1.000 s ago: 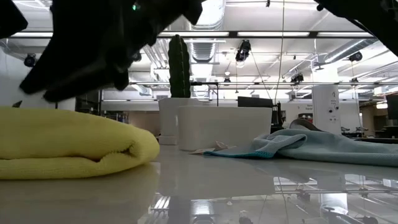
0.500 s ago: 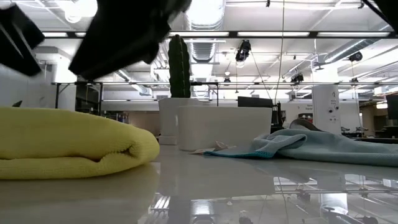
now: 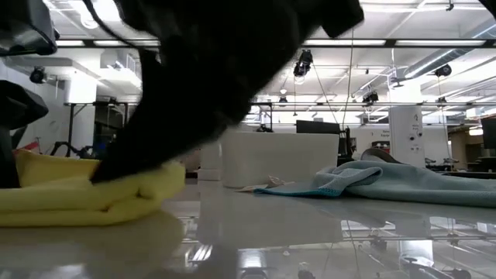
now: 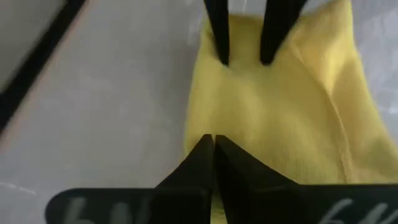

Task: Fold microfiber towels
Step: Fold the yellow towel

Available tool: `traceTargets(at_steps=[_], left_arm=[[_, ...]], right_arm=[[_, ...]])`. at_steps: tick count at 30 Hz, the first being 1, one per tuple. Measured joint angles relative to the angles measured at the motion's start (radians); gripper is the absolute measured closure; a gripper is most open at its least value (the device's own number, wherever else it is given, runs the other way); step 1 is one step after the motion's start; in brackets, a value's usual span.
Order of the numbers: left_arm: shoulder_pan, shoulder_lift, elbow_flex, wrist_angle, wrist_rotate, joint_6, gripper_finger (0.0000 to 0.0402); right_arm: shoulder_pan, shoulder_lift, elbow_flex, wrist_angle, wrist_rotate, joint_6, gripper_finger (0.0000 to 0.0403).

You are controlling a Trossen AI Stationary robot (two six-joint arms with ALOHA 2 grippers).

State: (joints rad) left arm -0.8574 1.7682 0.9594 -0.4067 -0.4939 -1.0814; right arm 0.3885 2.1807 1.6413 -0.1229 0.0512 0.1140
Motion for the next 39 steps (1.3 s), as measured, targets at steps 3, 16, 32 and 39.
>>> traceTargets(at_steps=[3, 16, 32, 39], left_arm=[[0.000, 0.029, 0.006, -0.001, 0.018, -0.024, 0.0279], [-0.003, -0.090, -0.002, -0.121, 0.095, -0.032, 0.0279], [-0.001, -0.200, 0.000, -0.135, -0.144, -0.028, 0.0279], [0.008, -0.104, -0.017, -0.135, -0.206, -0.050, 0.0279]], right_arm=[[-0.002, 0.000, -0.050, 0.045, 0.000, 0.023, 0.0394], [-0.001, -0.018, -0.083, 0.019, 0.001, 0.023, 0.0394], [-0.001, -0.120, -0.084, 0.001, 0.015, -0.003, 0.0394], [-0.034, -0.119, -0.098, -0.006, 0.130, -0.024, 0.0394]])
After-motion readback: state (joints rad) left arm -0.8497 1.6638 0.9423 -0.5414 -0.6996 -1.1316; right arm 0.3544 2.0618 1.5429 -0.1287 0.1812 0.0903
